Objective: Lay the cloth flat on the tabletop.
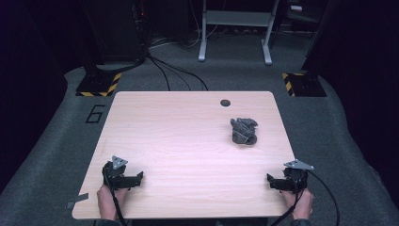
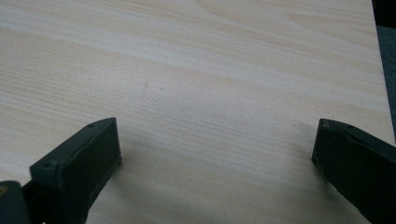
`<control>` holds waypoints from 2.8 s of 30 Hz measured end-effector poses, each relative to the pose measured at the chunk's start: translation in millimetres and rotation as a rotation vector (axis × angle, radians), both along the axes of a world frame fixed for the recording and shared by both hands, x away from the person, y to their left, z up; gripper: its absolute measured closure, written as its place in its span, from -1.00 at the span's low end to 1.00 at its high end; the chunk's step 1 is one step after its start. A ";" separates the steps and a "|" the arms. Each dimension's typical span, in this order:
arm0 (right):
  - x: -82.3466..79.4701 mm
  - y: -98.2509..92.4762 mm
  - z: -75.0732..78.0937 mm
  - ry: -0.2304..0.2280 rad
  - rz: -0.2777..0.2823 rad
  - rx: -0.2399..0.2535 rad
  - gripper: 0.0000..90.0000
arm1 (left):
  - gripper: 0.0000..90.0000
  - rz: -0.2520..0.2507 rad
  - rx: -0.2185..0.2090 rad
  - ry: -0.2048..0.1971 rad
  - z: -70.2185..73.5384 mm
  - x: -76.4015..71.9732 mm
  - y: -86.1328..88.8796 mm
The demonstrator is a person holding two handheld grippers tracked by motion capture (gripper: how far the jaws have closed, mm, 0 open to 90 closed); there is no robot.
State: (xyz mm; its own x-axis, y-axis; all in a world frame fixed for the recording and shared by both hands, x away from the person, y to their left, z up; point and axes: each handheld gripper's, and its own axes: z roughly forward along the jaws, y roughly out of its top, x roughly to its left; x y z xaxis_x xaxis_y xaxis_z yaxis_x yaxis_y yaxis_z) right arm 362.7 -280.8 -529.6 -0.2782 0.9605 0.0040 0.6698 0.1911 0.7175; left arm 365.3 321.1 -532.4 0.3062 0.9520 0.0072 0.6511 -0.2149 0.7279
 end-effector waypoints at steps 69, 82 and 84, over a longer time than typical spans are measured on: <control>158.6 103.5 73.3 0.052 0.178 -0.072 -0.63 | -0.99 0.002 -0.002 -0.001 -0.1 0.2 -0.1; 165.6 111.2 60.8 0.070 0.159 -0.119 0.52 | -0.99 0.001 -0.002 0.000 -0.1 0.2 0.0; 166.3 110.3 60.3 0.050 0.169 -0.118 0.62 | -0.99 0.002 -0.002 0.000 -0.1 0.2 0.0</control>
